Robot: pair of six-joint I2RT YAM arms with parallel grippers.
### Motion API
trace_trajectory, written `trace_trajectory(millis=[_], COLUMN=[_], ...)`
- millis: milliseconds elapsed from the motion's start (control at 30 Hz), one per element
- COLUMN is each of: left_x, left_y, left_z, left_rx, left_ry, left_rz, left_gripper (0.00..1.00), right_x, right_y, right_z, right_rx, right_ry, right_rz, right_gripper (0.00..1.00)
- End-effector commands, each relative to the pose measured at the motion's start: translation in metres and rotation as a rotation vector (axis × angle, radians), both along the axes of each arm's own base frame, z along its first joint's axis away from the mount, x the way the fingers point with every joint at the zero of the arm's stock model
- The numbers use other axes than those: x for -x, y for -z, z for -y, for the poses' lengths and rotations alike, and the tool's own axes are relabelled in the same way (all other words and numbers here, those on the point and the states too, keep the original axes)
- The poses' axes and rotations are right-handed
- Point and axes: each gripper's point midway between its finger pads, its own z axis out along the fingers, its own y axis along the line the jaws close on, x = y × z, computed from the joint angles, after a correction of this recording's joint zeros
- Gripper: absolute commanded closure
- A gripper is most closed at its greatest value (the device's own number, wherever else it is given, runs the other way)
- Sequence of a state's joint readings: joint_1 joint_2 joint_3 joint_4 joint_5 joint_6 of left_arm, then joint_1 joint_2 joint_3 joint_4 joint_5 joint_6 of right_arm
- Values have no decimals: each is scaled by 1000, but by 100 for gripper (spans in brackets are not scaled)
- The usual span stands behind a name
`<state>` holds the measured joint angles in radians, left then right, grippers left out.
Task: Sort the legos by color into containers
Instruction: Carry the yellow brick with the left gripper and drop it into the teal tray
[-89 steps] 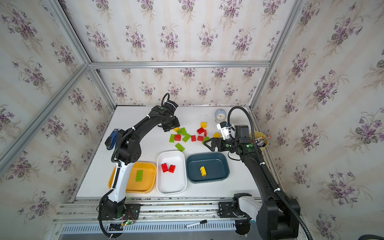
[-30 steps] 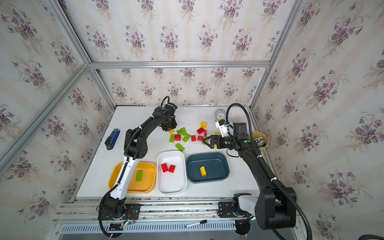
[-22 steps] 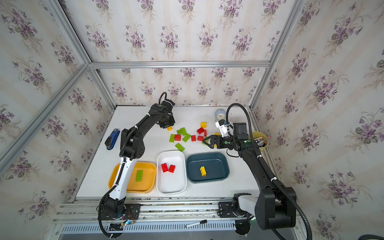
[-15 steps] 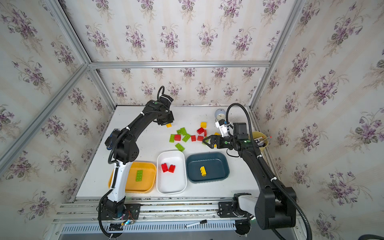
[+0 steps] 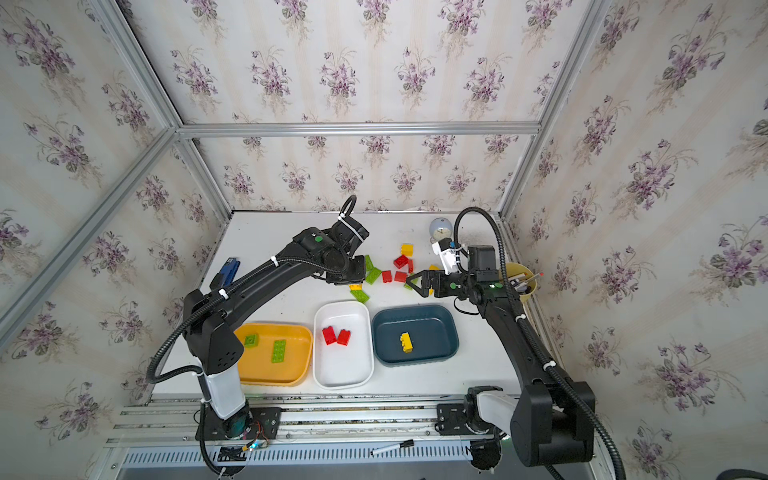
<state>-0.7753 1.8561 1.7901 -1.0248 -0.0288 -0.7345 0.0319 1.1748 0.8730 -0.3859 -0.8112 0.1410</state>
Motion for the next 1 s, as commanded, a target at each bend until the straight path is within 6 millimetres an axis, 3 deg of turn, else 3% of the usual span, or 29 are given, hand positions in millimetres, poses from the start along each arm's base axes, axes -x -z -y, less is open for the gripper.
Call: trace_trajectory(millis=[0, 200, 367, 533, 633, 767, 967], left_x=[26, 64, 72, 82, 80, 74, 51], left_y=[1, 26, 57, 74, 73, 57, 26], left_z=[32, 77, 91, 102, 103, 98, 65], left_rx=[80, 111, 101, 104, 103, 125, 113], left_ry=[57, 181, 251, 324, 339, 336, 301], left_rz=[-33, -105, -158, -206, -200, -172, -91], left_gripper=[73, 73, 72, 68, 63, 49, 46], right_x=[0, 9, 17, 21, 23, 23, 22], right_y=[-1, 4, 8, 8, 8, 8, 5], right_z=[3, 8, 9, 10, 11, 12, 10], right_rx=[14, 38, 47, 61, 67, 67, 57], right_ry=[13, 34, 38, 36, 37, 37, 30], right_rz=[22, 24, 18, 16, 17, 18, 21], right_gripper=[0, 0, 0, 0, 0, 0, 0])
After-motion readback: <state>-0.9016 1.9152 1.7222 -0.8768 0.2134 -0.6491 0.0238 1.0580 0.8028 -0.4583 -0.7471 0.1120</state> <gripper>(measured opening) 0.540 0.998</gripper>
